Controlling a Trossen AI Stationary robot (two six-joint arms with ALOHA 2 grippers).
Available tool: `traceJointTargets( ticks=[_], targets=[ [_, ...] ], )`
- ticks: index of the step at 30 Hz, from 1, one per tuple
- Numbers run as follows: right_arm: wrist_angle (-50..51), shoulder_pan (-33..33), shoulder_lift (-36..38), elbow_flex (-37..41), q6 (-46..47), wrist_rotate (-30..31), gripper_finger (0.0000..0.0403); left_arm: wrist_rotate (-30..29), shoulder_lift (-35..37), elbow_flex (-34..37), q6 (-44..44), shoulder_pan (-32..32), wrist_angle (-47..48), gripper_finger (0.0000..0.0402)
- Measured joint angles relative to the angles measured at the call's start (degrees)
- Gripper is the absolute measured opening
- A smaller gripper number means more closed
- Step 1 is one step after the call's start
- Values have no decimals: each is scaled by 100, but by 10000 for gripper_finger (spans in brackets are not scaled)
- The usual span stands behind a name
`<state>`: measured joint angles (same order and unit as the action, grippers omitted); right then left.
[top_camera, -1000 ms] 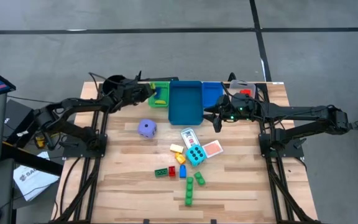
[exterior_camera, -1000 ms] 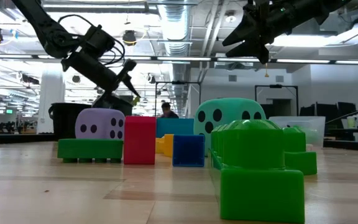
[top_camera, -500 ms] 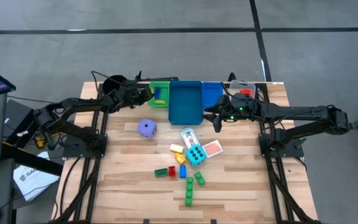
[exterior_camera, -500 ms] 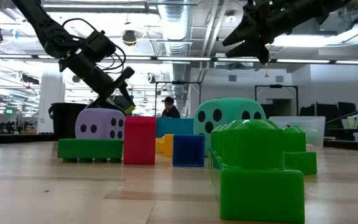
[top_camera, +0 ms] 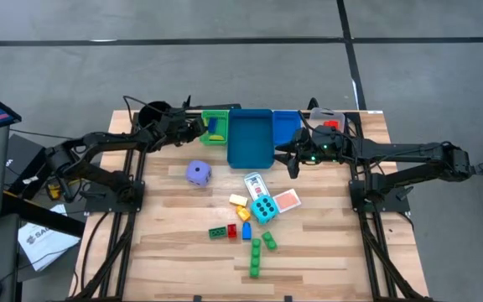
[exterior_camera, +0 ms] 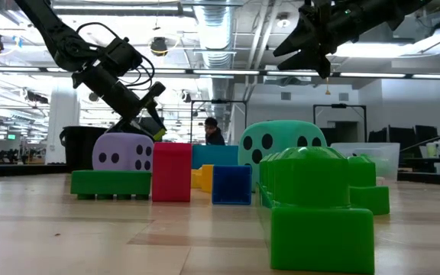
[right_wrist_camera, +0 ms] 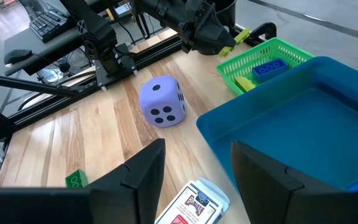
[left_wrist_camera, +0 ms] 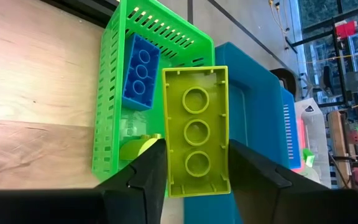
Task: Pick & Place Toys
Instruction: Put the small light green game piece into the green bin
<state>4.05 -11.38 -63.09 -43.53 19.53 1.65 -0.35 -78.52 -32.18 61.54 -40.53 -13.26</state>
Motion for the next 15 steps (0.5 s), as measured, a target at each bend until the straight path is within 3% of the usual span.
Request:
traceJointTargets(
  ticks=[15],
  targets=[
    [24, -2, -1, 0, 0, -2, 179, 82, 2, 0, 0, 0, 0, 164]
  ],
)
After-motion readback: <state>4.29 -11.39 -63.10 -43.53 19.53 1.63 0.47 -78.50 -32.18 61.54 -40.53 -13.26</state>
